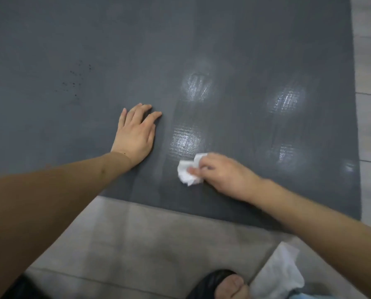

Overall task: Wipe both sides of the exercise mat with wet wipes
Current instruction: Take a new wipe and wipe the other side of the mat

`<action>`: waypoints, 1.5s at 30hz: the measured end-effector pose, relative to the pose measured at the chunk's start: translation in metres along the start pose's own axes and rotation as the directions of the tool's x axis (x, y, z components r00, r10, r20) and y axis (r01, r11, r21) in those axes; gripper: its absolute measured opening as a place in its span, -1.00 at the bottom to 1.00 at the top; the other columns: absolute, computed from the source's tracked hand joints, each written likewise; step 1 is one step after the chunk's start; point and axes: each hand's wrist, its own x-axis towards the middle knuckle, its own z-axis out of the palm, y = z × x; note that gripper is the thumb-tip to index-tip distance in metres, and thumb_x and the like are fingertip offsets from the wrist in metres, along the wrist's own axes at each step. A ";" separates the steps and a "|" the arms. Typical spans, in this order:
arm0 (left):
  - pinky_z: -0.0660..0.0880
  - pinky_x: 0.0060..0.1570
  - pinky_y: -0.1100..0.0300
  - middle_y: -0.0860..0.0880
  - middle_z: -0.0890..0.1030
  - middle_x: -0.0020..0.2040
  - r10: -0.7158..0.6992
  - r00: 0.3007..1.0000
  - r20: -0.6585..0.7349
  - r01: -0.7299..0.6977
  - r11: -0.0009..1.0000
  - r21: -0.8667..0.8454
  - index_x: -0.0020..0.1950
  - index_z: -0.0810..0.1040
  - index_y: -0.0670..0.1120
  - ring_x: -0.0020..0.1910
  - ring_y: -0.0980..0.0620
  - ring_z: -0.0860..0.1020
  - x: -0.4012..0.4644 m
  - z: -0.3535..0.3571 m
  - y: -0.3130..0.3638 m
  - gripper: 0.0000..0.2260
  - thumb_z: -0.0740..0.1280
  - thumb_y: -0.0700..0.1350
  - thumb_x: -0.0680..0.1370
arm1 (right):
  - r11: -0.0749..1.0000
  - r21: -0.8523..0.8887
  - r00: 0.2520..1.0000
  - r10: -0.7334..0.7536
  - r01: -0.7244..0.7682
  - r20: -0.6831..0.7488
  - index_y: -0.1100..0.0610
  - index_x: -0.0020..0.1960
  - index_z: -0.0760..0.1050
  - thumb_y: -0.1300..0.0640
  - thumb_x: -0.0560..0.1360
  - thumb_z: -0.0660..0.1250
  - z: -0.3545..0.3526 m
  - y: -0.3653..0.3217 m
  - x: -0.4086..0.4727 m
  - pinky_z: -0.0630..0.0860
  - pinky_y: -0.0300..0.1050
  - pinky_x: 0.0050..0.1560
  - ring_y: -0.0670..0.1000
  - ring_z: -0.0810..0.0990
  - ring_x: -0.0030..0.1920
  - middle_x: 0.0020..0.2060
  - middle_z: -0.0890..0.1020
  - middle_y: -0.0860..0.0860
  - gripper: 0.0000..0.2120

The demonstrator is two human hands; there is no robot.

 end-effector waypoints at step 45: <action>0.17 0.52 -0.17 -0.12 0.45 0.34 0.427 0.898 0.105 -0.437 0.895 0.091 0.31 0.51 -0.08 0.35 -0.17 0.40 0.047 0.012 0.122 -0.73 0.20 -0.12 0.63 | 0.992 -0.064 0.993 0.112 -0.110 0.032 0.01 0.28 0.60 -0.22 0.68 0.02 -0.045 0.091 -0.111 0.40 -0.09 0.12 0.01 0.45 0.06 0.07 0.54 -0.03 -0.51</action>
